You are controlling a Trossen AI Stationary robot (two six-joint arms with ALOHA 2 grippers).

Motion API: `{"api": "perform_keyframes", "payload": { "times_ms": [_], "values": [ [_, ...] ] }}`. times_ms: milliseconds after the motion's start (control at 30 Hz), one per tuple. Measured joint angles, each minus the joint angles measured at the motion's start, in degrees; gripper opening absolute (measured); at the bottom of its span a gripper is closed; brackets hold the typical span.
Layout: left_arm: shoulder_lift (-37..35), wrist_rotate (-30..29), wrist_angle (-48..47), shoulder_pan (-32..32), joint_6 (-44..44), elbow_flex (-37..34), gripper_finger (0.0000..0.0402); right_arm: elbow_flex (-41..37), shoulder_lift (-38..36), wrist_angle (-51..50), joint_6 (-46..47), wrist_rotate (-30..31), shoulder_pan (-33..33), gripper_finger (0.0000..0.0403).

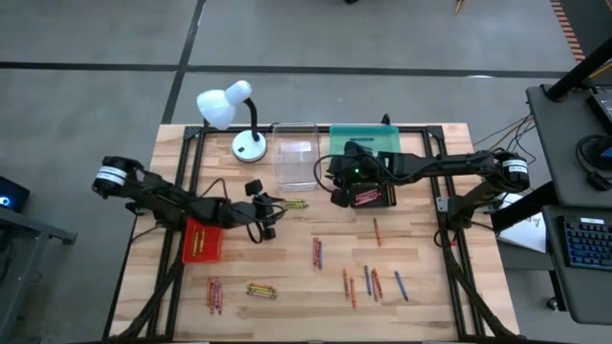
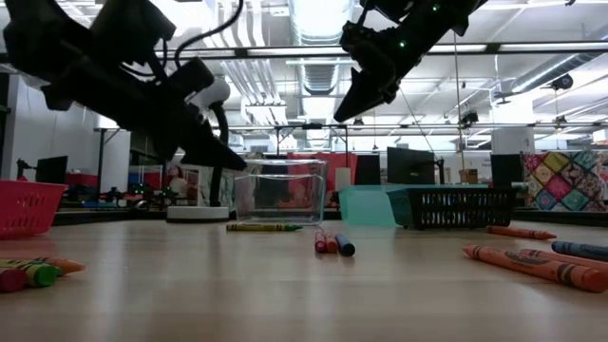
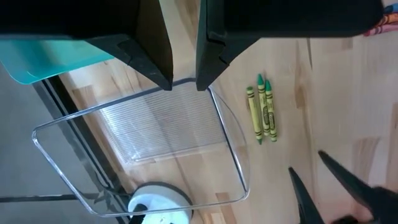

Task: Sort crayons
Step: Put the green crayon into the orange bin

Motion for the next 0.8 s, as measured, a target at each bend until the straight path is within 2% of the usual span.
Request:
{"api": "perform_keyframes", "payload": {
  "times_ms": [400, 800],
  "values": [
    [13.78, -0.05, 0.26, 0.26, -0.32, 4.92, 0.0141, -0.02, 0.00, 0.06, -0.02, 0.03, 0.00, 0.0057],
    [15.89, -0.54, 0.42, 1.57, -1.39, 4.50, 0.0141, -0.51, 0.00, 0.42, 0.96, 0.03, 0.00, 0.0059]
  ]
}}
